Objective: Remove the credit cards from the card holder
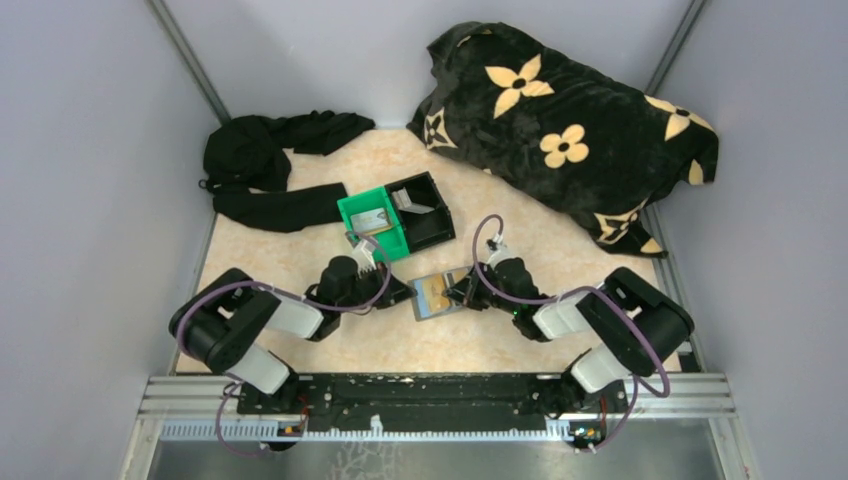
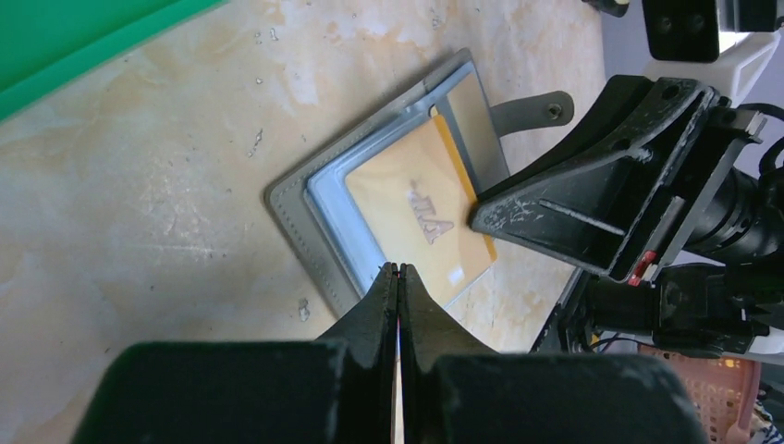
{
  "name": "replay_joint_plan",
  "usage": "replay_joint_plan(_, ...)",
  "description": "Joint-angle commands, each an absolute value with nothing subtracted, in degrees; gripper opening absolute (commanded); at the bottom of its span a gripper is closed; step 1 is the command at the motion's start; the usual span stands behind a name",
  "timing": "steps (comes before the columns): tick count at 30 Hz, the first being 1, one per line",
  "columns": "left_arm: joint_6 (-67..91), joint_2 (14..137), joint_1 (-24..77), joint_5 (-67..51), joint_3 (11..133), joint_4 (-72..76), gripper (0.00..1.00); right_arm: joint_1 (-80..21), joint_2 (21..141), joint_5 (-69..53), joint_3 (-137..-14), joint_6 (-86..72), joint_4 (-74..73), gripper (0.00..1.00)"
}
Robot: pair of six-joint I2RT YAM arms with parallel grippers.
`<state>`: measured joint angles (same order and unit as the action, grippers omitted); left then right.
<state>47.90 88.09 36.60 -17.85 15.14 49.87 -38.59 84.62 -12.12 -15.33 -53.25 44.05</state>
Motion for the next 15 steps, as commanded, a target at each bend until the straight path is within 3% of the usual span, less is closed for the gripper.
replay_joint_plan(1, 49.9, 91.4, 37.5, -19.0, 16.4, 53.4, 0.02, -40.1, 87.0, -10.2, -15.7, -54.7, 50.8, 0.00)
replay_joint_plan(10, 56.4, 103.7, 39.1, -17.7, 12.6, 67.5, 0.00, -40.3, 86.8, -10.7, -16.2, -53.3, 50.0, 0.00)
replay_joint_plan(15, 55.0, 100.9, 39.3, -13.0, 12.3, 60.2, 0.00, -40.3, 84.5, -9.5, -16.7, -51.2, 45.1, 0.00)
